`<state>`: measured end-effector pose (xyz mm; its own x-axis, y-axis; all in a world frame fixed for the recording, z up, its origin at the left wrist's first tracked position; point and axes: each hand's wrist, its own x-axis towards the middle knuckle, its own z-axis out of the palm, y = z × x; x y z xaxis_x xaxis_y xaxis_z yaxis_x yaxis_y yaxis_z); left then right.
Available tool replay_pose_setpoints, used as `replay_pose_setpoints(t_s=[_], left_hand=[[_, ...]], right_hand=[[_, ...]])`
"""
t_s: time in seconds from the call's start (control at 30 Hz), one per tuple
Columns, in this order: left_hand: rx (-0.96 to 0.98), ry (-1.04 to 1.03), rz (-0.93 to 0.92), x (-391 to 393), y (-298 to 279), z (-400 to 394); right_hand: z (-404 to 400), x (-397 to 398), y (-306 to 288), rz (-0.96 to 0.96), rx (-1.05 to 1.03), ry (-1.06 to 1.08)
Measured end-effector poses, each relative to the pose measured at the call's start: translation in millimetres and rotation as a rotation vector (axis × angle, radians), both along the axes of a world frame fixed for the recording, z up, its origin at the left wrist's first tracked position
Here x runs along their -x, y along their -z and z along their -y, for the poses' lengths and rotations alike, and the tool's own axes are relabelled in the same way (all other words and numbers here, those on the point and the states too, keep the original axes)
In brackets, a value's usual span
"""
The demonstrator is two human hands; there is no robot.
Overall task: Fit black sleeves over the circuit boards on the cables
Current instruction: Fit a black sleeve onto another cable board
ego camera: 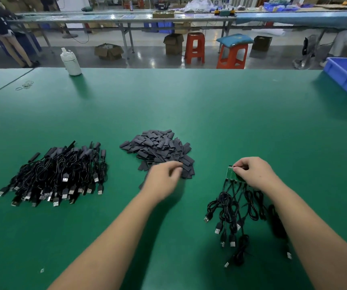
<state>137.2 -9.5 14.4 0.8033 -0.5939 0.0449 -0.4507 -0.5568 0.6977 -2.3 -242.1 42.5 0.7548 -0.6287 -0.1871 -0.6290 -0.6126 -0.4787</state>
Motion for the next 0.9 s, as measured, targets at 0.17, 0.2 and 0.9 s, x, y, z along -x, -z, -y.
replay_pose_setpoints(t_s=[0.17,0.2,0.9], left_hand=[[0.133,0.086,-0.284,59.3,10.7,65.6],[0.122,0.076,-0.300,64.3,12.8,72.4],[-0.009,-0.206,-0.123,87.9,20.9,98.2]], right_hand=[[-11.3,-3.0,-3.8,0.086,-0.061,-0.008],[-13.6,-3.7,-4.2,0.093,-0.060,-0.015],[-33.2,-16.8,25.2,0.076,0.143,0.086]])
